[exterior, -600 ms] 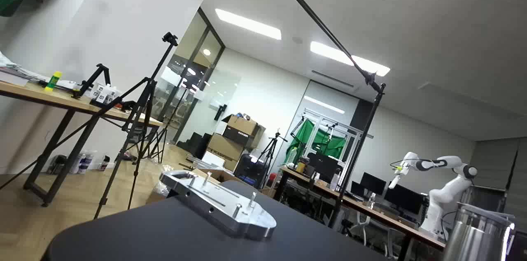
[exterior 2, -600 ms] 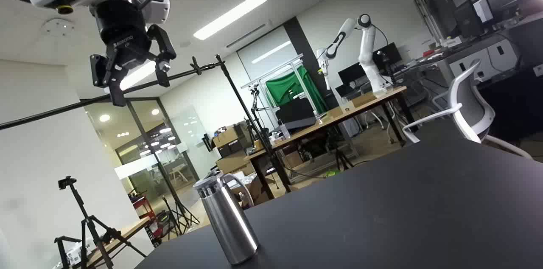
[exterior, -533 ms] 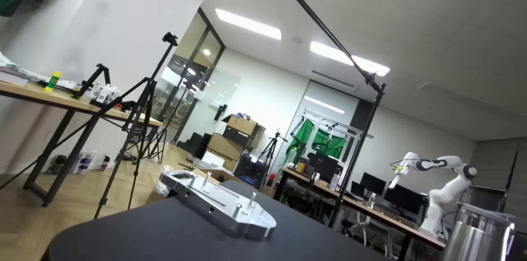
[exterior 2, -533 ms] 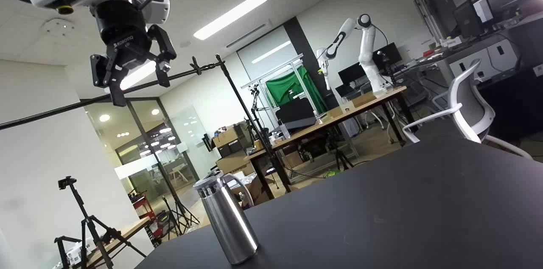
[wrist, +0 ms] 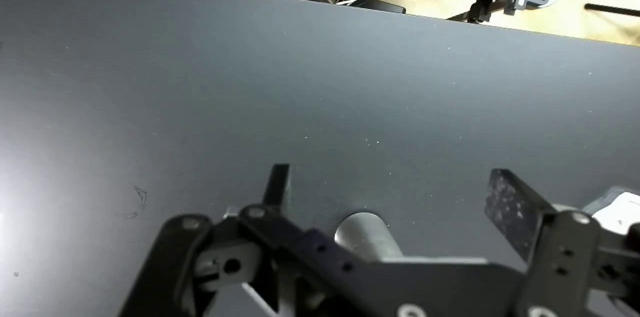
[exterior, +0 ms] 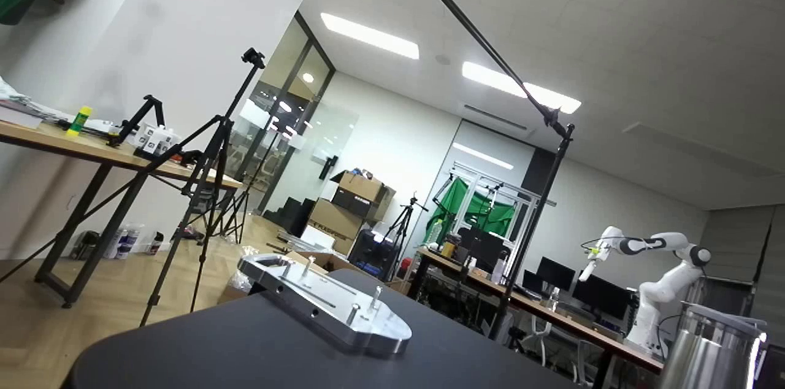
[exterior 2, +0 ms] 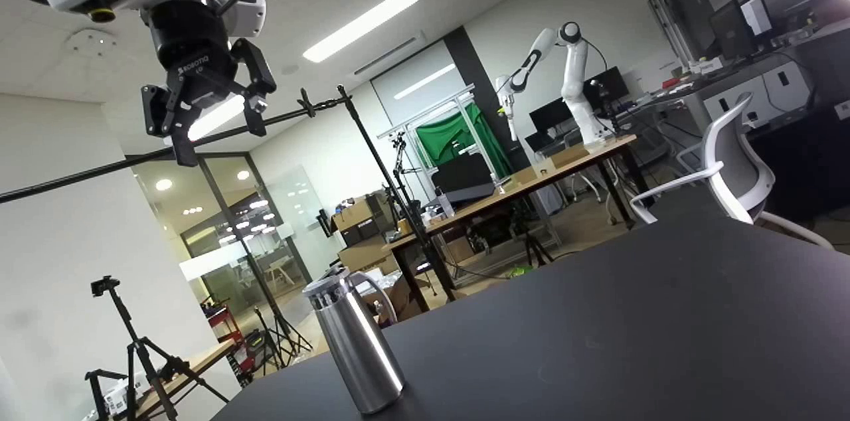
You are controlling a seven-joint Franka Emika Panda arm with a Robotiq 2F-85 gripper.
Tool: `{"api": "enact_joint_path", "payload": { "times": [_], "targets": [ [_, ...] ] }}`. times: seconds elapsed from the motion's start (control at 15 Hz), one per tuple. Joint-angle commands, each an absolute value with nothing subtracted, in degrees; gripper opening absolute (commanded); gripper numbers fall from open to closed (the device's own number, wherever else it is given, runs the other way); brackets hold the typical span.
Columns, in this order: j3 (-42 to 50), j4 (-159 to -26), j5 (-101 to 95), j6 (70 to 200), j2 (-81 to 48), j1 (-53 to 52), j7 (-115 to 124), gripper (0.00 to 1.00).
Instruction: Close the flask lid
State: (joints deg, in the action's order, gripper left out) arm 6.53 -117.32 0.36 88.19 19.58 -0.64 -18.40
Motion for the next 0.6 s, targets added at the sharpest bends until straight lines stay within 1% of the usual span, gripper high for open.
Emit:
{"api": "enact_joint_path", "payload": {
  "times": [0.0, 0.2, 0.4, 0.47, 0.53],
  "targets": [
    [6.1, -117.2, 0.5, 88.1, 19.5, -0.2, -18.5, 1.00],
    [6.1, -117.2, 0.5, 88.1, 19.5, -0.2, -18.5, 1.00],
    [5.6, -117.5, -0.7, 94.7, 19.4, 0.1, -16.8, 1.00],
    [5.4, -117.0, -1.1, 97.6, 18.6, 0.1, -16.6, 0.75],
    [5.3, -116.4, -1.3, 99.9, 17.5, 0.3, -16.2, 0.73]
  ]
}}
